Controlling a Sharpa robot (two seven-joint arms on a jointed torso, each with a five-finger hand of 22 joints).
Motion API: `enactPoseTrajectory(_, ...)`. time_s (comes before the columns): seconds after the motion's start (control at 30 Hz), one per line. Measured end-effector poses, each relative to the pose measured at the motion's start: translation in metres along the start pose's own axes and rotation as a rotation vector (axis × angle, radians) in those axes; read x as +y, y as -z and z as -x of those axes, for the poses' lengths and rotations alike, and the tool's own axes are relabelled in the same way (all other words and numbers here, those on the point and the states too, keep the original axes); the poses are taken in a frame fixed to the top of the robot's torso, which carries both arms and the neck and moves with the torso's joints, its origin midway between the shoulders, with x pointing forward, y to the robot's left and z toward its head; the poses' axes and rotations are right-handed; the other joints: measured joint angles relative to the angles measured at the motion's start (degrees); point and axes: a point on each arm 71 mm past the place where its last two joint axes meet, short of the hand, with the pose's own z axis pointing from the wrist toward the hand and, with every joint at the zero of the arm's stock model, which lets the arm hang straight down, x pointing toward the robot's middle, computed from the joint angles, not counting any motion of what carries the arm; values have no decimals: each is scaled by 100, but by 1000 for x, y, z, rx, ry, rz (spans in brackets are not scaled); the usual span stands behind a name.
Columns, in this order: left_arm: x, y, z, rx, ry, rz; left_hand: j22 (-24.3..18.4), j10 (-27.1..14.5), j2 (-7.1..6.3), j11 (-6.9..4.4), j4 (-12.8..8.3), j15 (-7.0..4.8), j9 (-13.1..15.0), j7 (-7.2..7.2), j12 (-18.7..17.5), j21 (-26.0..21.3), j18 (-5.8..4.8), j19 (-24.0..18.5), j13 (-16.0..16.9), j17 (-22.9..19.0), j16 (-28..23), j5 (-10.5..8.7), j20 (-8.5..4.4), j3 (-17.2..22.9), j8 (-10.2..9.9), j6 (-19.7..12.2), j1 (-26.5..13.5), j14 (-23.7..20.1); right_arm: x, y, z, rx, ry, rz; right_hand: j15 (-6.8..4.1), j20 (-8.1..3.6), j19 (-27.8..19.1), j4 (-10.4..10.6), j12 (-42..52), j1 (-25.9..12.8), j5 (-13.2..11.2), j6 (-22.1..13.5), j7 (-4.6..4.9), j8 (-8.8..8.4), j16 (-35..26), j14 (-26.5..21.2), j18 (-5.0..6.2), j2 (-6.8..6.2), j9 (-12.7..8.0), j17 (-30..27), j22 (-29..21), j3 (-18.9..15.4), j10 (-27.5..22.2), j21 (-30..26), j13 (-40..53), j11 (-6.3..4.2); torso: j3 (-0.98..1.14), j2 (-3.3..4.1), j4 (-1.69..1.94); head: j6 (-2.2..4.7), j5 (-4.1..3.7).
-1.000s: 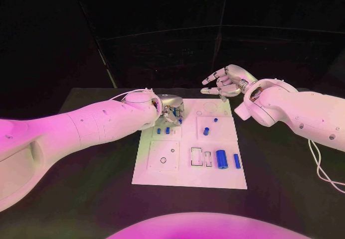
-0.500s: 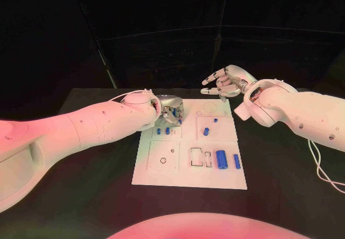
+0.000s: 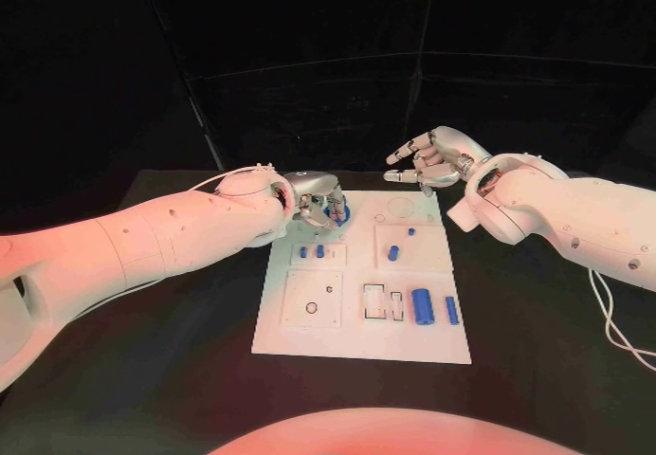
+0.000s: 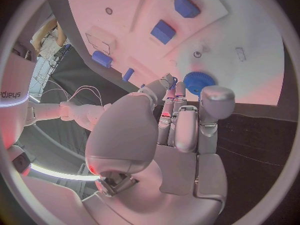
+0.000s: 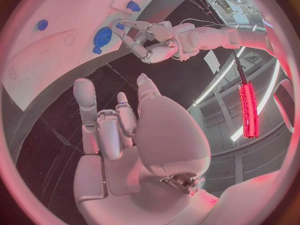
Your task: Assemble the parts on the task board
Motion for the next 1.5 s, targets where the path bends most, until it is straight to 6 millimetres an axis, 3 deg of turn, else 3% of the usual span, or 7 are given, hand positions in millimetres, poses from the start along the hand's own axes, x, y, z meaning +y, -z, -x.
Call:
enactPoseTrajectory(0.23,5,15,9,-29,28,-1,5,20,-30,21,-10,0,0,0,-28,0,0,0,0,-14,0,0,0,36,-21,0,-30,0,-1,0,1,-2,1,-2,0,0,0,0,0,0,0,0,0,0,0,0,0,0,0,0,0,0,0,0,0,0,0,1,0,16,26)
enactPoseTrajectory(0.6,30,36,11,-18,57,63,18,61,-55,20,6,0,-5,22,-52,0,0,0,0,-27,0,0,0,52,-21,22,-55,0,-3,1,3,-5,2,-5,0,0,0,0,0,0,0,0,0,0,0,0,0,0,0,-1,0,0,0,0,1,0,-7,6,-5,25,20)
enactPoseTrajectory(1.5,37,29,-10,51,92,104,17,81,-82,-1,-9,1,-4,22,-84,0,0,0,-1,-45,0,0,0,67,-43,21,-82,0,-2,1,2,-4,2,-3,0,0,0,0,0,0,0,0,0,0,0,0,0,0,0,-1,0,0,0,0,2,0,0,10,-21,31,19)
